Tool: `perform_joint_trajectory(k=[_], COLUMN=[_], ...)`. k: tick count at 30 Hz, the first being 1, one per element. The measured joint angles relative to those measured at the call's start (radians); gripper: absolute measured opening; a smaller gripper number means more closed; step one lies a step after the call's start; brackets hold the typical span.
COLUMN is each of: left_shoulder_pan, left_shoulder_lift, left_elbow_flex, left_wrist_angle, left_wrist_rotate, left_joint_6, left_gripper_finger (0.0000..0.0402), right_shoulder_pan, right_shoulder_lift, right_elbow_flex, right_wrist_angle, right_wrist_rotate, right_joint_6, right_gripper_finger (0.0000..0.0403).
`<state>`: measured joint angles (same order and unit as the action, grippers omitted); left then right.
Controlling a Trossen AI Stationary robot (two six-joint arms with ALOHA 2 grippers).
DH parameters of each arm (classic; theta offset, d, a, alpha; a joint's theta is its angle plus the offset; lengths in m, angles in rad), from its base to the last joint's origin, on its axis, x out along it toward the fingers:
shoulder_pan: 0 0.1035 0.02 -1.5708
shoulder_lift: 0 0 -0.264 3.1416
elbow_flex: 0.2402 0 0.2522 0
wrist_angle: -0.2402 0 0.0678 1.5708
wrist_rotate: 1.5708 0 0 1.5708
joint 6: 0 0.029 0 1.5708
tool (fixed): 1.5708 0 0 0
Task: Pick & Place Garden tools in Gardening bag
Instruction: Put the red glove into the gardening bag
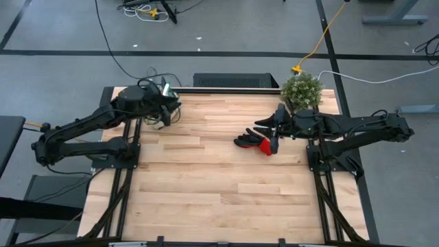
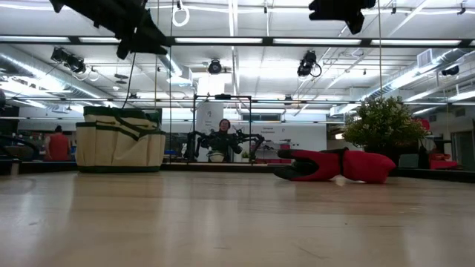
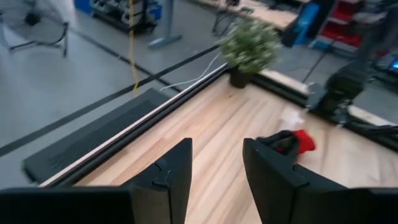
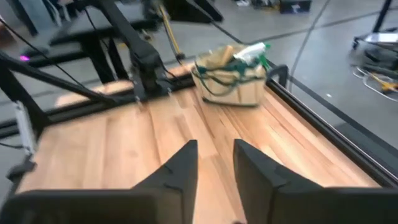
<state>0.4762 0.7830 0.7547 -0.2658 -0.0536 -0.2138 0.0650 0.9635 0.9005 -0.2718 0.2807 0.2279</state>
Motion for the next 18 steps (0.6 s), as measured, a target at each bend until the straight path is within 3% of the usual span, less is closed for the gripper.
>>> perform_joint_trajectory(k=[7, 18], left_shoulder_pan=[-0.077, -0.151], left_shoulder_lift=[0.0, 0.002], left_elbow_flex=[0.0, 0.0], left_wrist_angle=[0.094, 0.106], left_wrist_rotate=[-0.005, -0.039], left_joint_6=[0.0, -0.01], left_gripper_finger=[0.0142, 0.0142], right_shoulder_pan=[-0.001, -0.048], right_shoulder_lift=[0.039, 0.16], right_elbow_flex=[0.0, 0.0], right_wrist_angle=[-0.085, -0.081], right_wrist_rotate=[0.05, 0.028], right_joint_6=[0.0, 0.0], right_gripper_finger=[0.0175, 0.0257])
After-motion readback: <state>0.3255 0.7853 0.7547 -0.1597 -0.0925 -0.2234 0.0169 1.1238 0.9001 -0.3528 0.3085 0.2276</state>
